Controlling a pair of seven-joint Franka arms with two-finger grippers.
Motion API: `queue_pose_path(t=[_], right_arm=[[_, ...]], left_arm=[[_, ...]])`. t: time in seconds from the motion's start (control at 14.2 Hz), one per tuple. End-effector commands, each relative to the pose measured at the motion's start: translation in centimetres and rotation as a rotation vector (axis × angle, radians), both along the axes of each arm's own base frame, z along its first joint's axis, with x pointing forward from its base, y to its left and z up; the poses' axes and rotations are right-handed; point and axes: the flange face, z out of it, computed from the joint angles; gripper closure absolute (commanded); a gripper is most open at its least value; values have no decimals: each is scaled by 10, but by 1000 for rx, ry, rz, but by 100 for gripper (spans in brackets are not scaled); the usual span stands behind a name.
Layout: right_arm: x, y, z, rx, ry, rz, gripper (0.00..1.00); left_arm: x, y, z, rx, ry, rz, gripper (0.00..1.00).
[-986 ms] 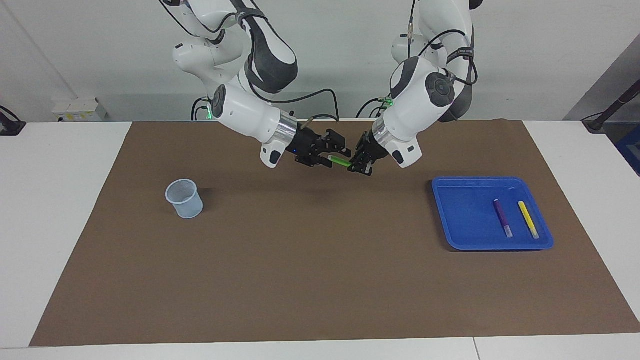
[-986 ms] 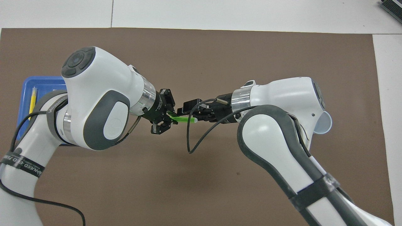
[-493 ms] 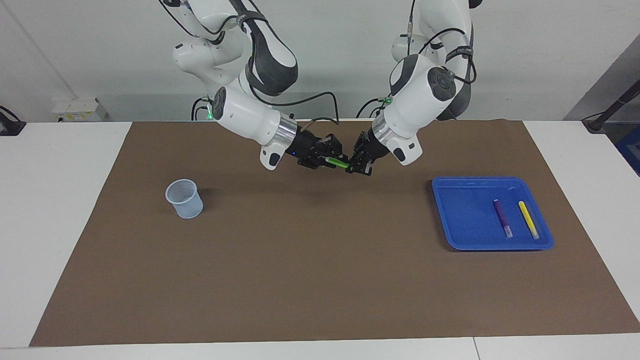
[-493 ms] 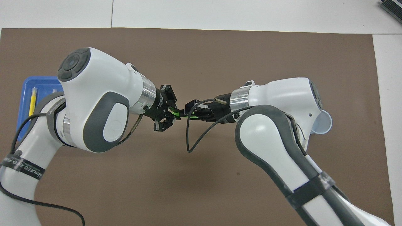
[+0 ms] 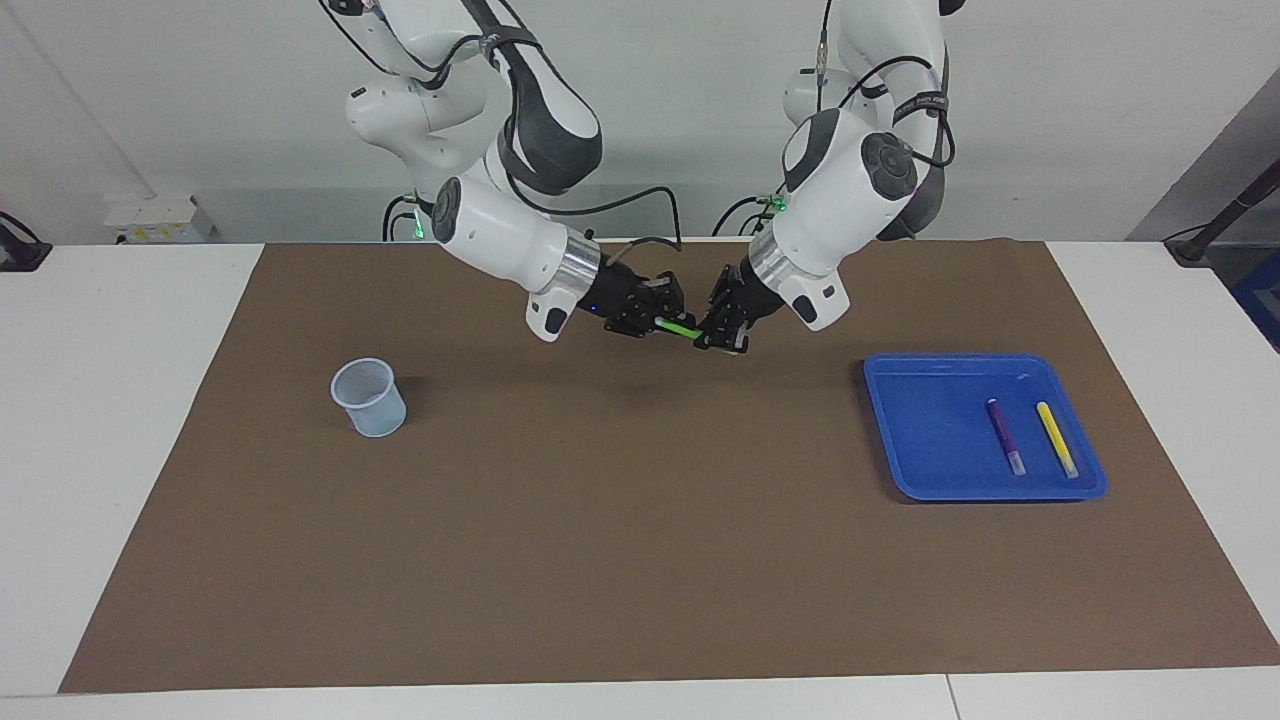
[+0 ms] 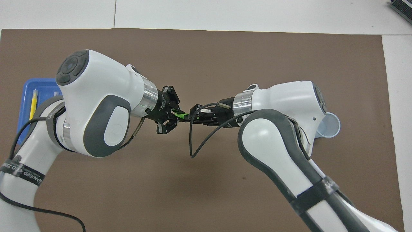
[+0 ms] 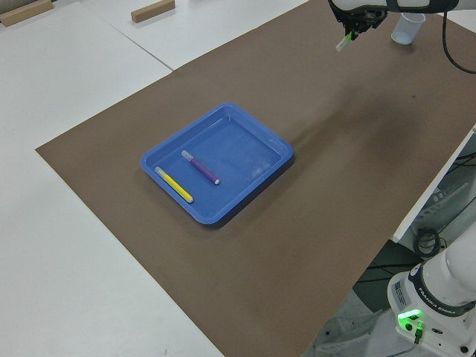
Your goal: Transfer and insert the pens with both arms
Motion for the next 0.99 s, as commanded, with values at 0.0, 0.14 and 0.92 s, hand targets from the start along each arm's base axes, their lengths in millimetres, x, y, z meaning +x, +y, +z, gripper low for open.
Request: queue_pose_path(t=[0.0,0.14,0.92], right_arm=[[2,2,11,19,-12,-6,73],[2,2,12,19,-15,-5,74],[3,0,12,27,-4,-4,100]], left_arm=[[-13,-4,-9,0,9,0,100],[-13,-4,-9,0,9,0,100],[-17,-9,-9,3,12,-19,60]])
